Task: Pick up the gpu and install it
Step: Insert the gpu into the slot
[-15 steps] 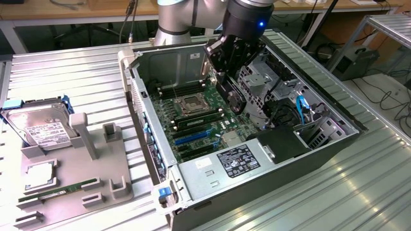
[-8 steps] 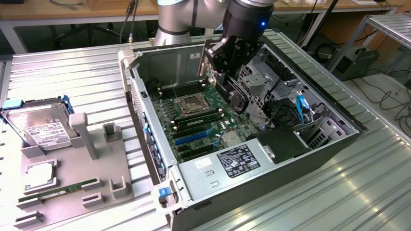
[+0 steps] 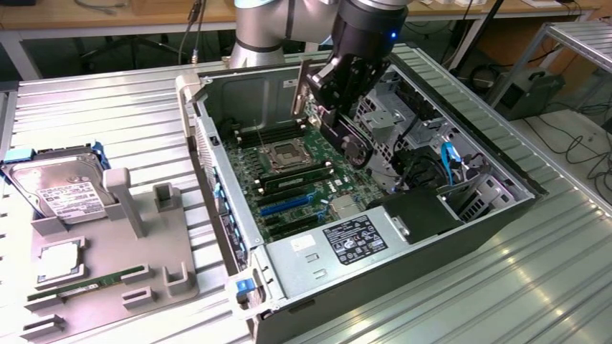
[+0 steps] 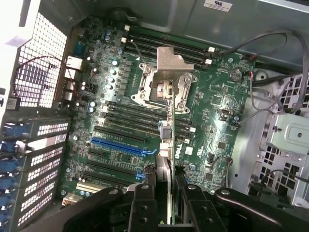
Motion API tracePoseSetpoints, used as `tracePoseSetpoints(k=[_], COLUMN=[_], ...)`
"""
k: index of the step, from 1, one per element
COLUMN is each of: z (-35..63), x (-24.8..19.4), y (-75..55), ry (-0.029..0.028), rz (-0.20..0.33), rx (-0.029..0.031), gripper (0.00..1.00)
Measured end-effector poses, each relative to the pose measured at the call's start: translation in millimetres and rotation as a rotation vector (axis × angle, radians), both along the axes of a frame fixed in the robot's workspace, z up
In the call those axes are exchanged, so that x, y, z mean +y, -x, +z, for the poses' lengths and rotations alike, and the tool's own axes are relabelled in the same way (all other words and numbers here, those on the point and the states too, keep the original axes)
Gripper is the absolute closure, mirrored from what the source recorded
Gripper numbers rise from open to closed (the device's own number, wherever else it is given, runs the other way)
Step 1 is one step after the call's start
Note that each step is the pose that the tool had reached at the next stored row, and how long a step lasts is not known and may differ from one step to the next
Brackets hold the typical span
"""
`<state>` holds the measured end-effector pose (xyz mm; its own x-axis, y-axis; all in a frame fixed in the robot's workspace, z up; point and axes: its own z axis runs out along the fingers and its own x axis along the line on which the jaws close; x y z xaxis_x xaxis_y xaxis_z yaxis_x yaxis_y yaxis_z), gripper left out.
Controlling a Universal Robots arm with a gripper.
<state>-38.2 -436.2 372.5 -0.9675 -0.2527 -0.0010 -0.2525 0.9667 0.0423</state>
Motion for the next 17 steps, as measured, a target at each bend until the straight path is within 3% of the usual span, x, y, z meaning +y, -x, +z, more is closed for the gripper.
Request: tracePoseSetpoints(k=[17], z=[-0.3], x=[0.0], y=[0.0], ry=[0.0000], rz=[0.151], rx=[0.0000], gripper=[0.74])
